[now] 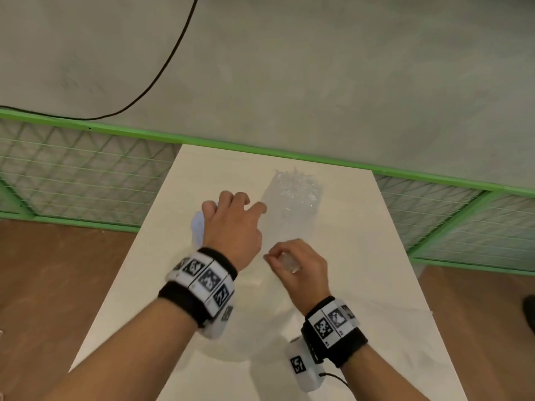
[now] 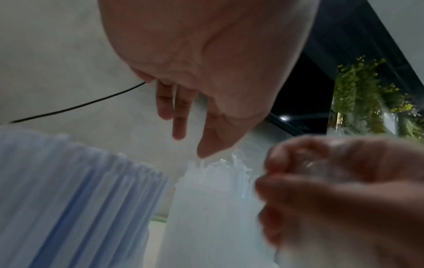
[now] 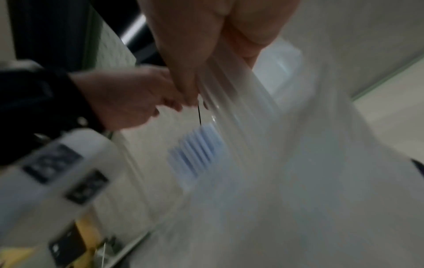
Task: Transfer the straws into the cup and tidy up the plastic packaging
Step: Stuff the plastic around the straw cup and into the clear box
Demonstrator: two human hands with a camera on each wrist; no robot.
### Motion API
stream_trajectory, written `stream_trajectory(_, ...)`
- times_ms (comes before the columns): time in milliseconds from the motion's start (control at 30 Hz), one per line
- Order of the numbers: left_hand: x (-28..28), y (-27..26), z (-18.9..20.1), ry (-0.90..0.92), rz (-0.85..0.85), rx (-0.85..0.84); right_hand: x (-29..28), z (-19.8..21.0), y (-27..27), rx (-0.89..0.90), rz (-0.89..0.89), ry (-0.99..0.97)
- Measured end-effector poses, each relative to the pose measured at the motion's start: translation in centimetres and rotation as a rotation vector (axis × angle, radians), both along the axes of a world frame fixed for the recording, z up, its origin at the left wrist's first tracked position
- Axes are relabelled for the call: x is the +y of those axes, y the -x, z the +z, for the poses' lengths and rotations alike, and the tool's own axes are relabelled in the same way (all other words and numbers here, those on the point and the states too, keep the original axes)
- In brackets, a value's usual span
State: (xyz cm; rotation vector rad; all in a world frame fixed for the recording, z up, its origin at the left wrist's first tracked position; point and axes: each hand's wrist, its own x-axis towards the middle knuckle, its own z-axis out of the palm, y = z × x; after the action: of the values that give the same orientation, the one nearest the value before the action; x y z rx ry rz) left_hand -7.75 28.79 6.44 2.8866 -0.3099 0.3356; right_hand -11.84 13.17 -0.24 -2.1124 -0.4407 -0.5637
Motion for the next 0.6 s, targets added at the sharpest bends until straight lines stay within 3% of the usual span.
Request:
stream_trajectory(133, -1.2, -2.9, 0.2, -0.317, -0.012, 0.217, -2.6, 5.8, -0.5, -0.128, -0.087, -0.140)
stream_trajectory(233, -1.8, -3.4, -0.3, -0.399, -0.024, 0.282, -5.0, 10.4, -1.0, -0.186, -0.121, -0.307)
stream_trajectory(400, -2.0, -3.3, -0.5, -0.329, -0.047, 0.243, -7.1, 14.7, -2.4, -0.213, -0.142, -0.534)
stream_trajectory(600, -2.3, -2.0, -0.7, -0.187, -0.090, 0.217, -7.3, 15.2, -5.4, -0.172, -0.138, -0.451)
